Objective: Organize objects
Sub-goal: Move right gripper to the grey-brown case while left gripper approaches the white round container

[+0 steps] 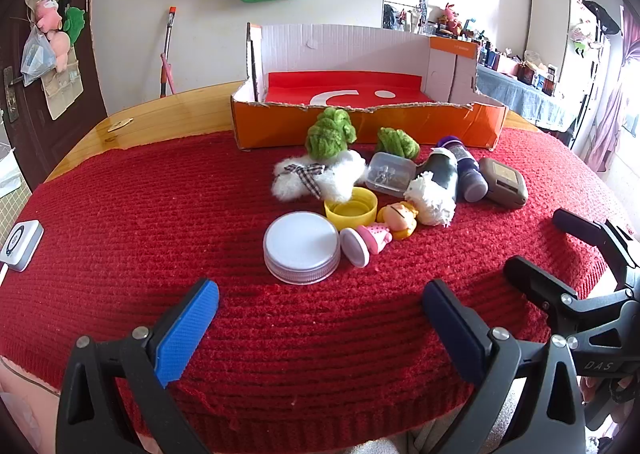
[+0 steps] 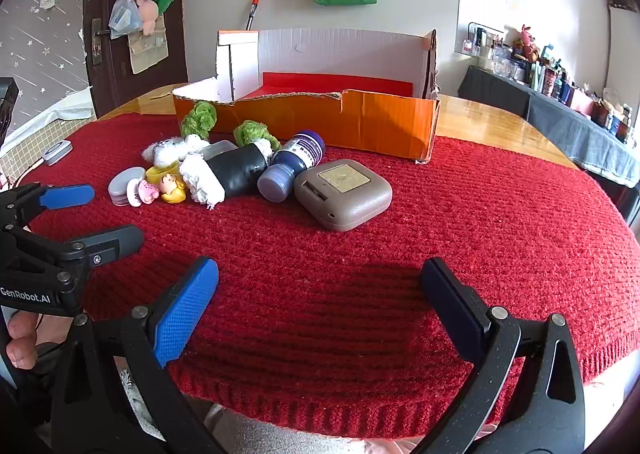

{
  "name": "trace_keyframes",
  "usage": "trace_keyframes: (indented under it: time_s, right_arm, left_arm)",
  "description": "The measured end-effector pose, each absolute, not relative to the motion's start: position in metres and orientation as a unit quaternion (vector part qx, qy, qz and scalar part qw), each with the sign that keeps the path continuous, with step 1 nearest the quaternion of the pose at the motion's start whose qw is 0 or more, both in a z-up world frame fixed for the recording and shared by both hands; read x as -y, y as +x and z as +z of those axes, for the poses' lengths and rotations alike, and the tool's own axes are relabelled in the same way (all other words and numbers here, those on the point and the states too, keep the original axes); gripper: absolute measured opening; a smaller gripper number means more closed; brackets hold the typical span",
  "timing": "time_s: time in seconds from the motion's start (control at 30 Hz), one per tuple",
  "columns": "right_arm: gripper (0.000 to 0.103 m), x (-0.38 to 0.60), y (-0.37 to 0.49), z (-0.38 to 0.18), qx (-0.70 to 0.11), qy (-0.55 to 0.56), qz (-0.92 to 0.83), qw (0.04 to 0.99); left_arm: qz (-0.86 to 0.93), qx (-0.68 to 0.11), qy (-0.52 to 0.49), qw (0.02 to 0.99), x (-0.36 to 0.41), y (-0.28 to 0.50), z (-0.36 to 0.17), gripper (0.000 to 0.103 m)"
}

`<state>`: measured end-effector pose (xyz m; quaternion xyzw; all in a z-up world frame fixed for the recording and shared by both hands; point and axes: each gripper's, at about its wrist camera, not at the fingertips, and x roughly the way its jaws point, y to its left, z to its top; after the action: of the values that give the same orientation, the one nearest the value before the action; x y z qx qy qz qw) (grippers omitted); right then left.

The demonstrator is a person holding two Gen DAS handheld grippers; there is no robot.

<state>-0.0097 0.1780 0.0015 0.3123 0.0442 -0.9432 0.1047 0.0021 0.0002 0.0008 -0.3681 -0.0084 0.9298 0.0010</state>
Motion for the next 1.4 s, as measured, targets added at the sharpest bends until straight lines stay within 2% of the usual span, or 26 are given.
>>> trace_keyframes:
  time_s: [0.17, 0.23, 0.3, 0.6, 0.73, 1.1, 1.23, 1.4]
  right_arm:
    - [0.103, -0.179, -0.011, 0.002, -0.046, 0.315, -0.942, 0.104]
    - [0.101, -0.179, -0.011, 0.003, -0.047, 0.315, -0.942, 0.105]
    - [0.097, -0.178, -0.012, 0.004, -0.049, 0.314, -0.942, 0.106]
    - [0.084, -0.182, -0.022, 0.012, -0.044, 0.316, -0.941, 0.109]
    - [0.077, -0.183, -0.032, 0.013, -0.045, 0.32, -0.94, 0.109]
    - [0.07, -0.187, -0.056, 0.012, -0.046, 0.329, -0.938, 0.103]
    - [0.064, -0.188, -0.062, 0.013, -0.043, 0.331, -0.937, 0.106]
    - [0.059, -0.188, -0.068, 0.016, -0.04, 0.334, -0.935, 0.111]
  left_arm:
    - [0.929, 0.007, -0.369, 0.004, 0.0, 0.005, 0.003, 0.101]
    - [0.93, 0.005, -0.368, 0.008, 0.0, 0.006, 0.004, 0.097]
    - [0.931, 0.002, -0.366, 0.011, 0.0, 0.006, 0.006, 0.088]
    - [0.93, 0.007, -0.367, 0.011, 0.008, 0.0, 0.01, 0.072]
    - [0.93, 0.004, -0.366, 0.006, 0.011, -0.003, 0.01, 0.07]
    - [0.932, 0.006, -0.363, 0.005, 0.016, -0.009, 0.008, 0.069]
    - [0.933, 0.006, -0.36, 0.003, 0.016, -0.011, 0.008, 0.067]
    - [0.934, 0.008, -0.358, 0.005, 0.016, -0.012, 0.009, 0.057]
